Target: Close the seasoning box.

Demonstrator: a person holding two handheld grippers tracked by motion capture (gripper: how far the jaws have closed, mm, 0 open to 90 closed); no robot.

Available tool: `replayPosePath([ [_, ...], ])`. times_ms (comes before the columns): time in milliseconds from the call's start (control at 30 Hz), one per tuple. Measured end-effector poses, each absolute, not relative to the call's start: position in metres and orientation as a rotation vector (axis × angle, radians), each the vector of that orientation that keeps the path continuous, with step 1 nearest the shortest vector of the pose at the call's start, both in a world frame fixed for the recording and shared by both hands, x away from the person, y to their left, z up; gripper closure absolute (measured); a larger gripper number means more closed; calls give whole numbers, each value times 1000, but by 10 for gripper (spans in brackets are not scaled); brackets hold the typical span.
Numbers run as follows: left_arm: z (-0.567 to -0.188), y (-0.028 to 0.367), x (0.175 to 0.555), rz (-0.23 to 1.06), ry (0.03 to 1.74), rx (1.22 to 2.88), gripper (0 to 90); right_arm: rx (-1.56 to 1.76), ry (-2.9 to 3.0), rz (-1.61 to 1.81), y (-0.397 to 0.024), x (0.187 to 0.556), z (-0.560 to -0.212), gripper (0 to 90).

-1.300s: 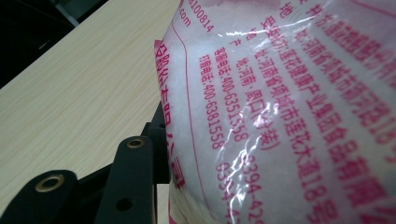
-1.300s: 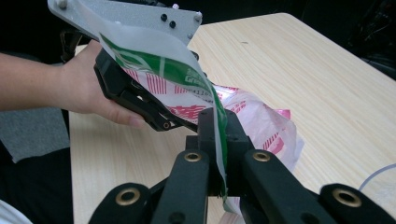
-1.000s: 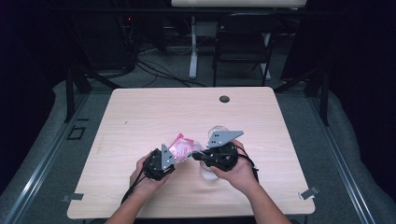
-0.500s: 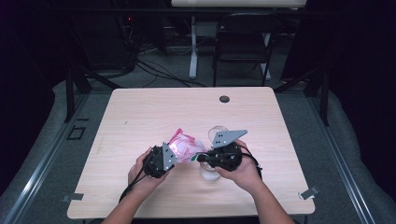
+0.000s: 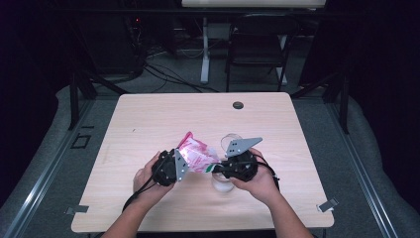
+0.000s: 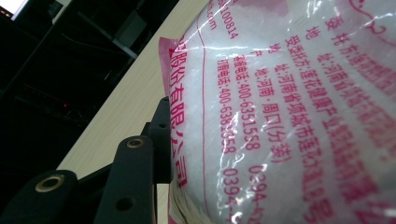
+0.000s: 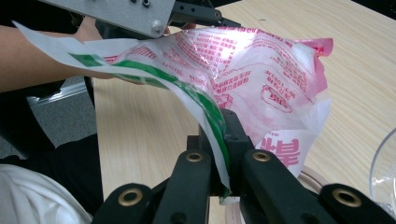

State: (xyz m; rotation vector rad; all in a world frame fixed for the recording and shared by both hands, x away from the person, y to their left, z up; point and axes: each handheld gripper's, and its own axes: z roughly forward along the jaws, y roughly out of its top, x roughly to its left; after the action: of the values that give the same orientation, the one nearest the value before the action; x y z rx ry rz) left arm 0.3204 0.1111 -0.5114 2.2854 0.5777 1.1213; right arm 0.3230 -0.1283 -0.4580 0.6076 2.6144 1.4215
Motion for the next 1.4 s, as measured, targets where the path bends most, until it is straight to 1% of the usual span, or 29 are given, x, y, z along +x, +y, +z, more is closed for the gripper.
replayPosePath([
  [333,-511,108,320,1171,548,2283,601,592,2574,1356,-132,322,-458,900],
  [667,-506,104,318,1234,493,2289,601,627,2548,1381,-136,320,-457,900],
  [1033,-504,100,314,1245,453,2296,606,615,2528,1364,-140,316,-453,900],
  [1100,-501,98,313,1268,417,2314,608,616,2518,1356,-142,314,-452,900],
  [1400,-496,95,311,1299,387,2315,613,631,2506,1375,-146,313,-450,900],
])
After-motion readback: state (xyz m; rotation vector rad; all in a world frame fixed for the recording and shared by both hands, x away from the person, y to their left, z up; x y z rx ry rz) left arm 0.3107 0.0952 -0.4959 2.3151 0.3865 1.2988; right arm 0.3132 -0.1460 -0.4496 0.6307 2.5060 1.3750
